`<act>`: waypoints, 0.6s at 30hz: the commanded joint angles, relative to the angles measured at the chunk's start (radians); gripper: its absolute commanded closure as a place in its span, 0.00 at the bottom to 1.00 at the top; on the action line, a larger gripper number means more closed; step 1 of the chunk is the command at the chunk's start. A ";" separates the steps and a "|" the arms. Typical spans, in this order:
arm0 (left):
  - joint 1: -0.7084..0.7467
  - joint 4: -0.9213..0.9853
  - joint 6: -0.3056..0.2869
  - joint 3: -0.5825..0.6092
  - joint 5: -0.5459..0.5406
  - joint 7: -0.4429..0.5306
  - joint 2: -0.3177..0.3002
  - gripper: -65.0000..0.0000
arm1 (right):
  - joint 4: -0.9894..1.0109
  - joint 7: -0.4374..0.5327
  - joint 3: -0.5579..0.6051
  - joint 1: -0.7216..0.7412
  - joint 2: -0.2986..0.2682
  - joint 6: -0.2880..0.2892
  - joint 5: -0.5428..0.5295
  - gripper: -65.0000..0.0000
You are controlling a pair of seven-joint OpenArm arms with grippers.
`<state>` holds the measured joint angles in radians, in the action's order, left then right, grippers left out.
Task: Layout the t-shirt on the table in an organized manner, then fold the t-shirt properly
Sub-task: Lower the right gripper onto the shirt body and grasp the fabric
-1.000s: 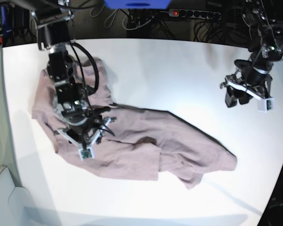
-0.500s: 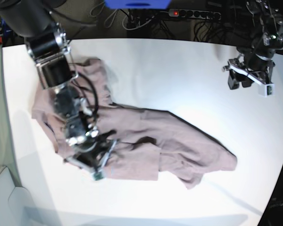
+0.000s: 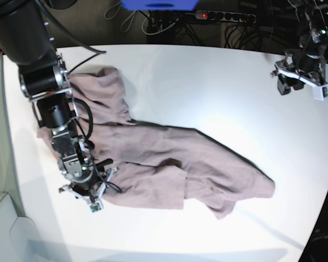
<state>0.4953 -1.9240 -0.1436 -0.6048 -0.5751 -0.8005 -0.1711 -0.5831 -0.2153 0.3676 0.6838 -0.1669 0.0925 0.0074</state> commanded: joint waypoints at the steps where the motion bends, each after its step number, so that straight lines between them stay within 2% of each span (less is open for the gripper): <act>1: -0.002 -0.019 -0.004 -0.004 -0.010 0.019 -0.009 0.58 | -0.018 0.034 -0.003 0.044 -0.007 -0.001 -0.001 0.63; 7: -0.024 -0.018 -0.004 -0.004 -0.010 0.019 -0.009 0.58 | -0.016 0.047 -0.003 0.058 -0.010 -0.001 0.001 0.58; 18: -0.030 -0.016 -0.004 -0.004 -0.010 0.019 -0.018 0.58 | 0.223 0.230 -0.003 0.104 -0.021 -0.007 0.001 0.58</act>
<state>0.4664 -1.9244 -0.1436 -0.6044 -0.5747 -0.8055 -0.1791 -0.3439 -0.0170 0.3676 0.7471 -0.1776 0.0902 0.0113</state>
